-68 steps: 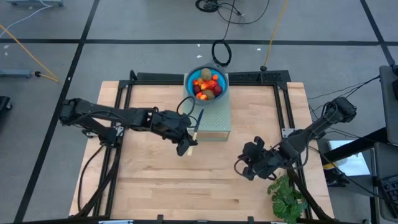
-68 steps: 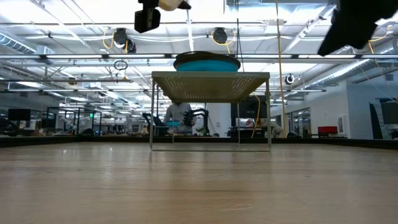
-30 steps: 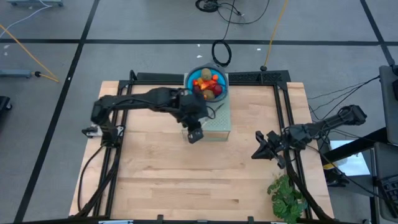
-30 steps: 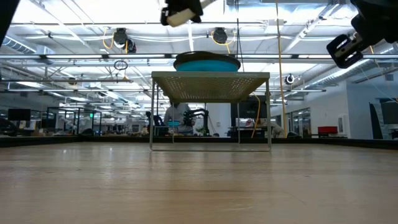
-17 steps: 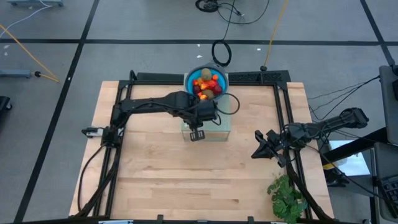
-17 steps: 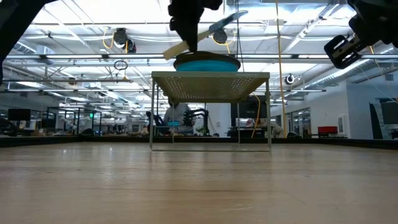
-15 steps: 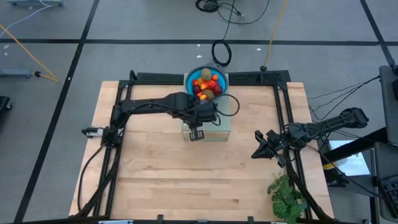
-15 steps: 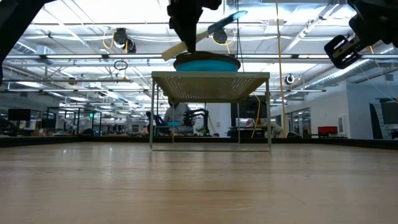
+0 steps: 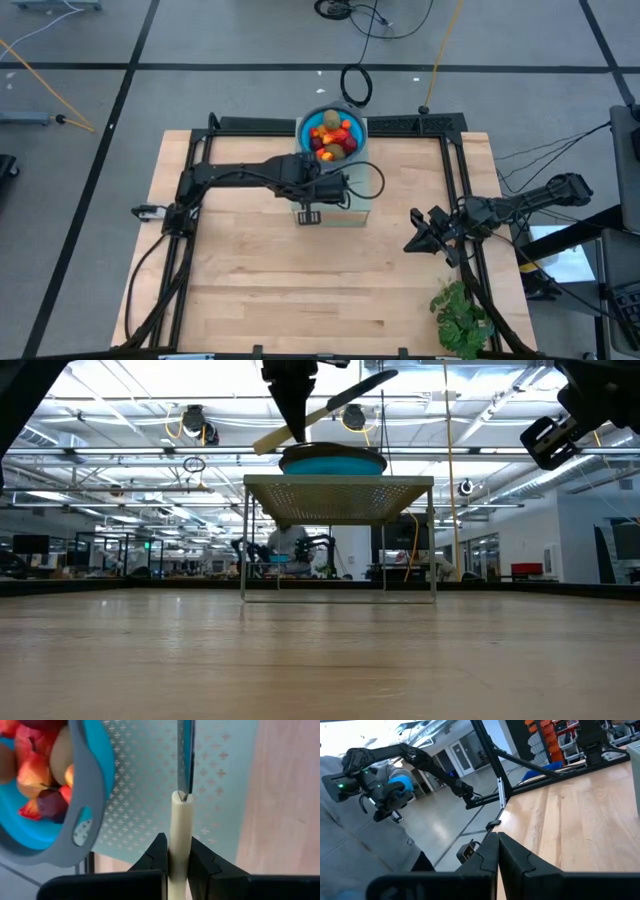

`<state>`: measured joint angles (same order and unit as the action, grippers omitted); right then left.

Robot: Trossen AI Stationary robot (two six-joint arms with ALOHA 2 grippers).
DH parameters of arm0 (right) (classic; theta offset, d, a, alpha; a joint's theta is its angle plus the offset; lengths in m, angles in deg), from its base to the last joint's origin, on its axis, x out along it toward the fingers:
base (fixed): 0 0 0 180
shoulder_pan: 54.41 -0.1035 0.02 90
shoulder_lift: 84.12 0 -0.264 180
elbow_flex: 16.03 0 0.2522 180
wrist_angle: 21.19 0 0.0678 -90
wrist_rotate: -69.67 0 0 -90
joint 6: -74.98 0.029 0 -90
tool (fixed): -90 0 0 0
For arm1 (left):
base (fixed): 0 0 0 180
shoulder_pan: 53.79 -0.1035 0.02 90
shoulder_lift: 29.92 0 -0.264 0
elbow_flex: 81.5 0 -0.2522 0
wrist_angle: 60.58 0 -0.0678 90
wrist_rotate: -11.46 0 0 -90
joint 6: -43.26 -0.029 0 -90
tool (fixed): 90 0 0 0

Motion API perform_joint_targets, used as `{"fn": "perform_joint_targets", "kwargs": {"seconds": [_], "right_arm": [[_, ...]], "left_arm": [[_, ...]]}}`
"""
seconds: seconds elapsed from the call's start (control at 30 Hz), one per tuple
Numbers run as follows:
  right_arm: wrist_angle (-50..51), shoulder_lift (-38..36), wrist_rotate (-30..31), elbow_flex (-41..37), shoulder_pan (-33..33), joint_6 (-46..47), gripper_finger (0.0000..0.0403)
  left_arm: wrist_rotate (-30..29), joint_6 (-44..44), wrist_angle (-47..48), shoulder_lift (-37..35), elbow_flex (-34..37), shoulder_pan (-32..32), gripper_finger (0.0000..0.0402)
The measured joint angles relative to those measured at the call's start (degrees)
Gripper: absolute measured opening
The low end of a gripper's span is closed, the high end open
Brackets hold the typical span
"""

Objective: Pick & Place Fruit
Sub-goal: Put the knife on the shelf

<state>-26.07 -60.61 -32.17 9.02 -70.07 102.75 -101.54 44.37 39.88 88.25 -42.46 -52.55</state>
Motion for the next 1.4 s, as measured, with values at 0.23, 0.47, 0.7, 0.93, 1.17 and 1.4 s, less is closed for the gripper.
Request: {"fn": "perform_joint_targets", "kwargs": {"seconds": [0.23, 0.47, 0.7, 0.93, 1.17, 1.4], "right_arm": [[0.04, 0.0, 0.18, 0.0, 0.0, 0.04, 0.0], [0.17, 0.1, 0.16, 0.02, 0.0, 0.18, 0.0], [0.51, 0.17, 0.07, 0.07, -0.04, 0.25, 0.0], [0.5, 0.17, -0.19, 0.07, -0.04, 0.28, 0.0], [0.48, 0.17, -0.23, 0.07, -0.04, 0.48, 0.0], [0.48, 0.17, -0.29, 0.07, -0.04, 1.59, 0.0]], "left_arm": [[-2.31, -1.59, -1.27, 1.63, 0.02, 0.02, 0.0025], [-8.5, -5.23, 0.55, 6.15, 0.04, 0.9, 0.0025], [-17.01, -5.44, 3.12, 9.5, 0.07, 0.88, 0.0041], [-18.15, -5.15, 3.26, 10.29, 0.13, 0.92, 0.0024], [-17.76, -3.68, 3.32, 10.29, 0.11, 0.04, 0.0048], [-13.52, -3.94, 3.3, 10.29, 0.11, -0.75, 0.0039]]}}
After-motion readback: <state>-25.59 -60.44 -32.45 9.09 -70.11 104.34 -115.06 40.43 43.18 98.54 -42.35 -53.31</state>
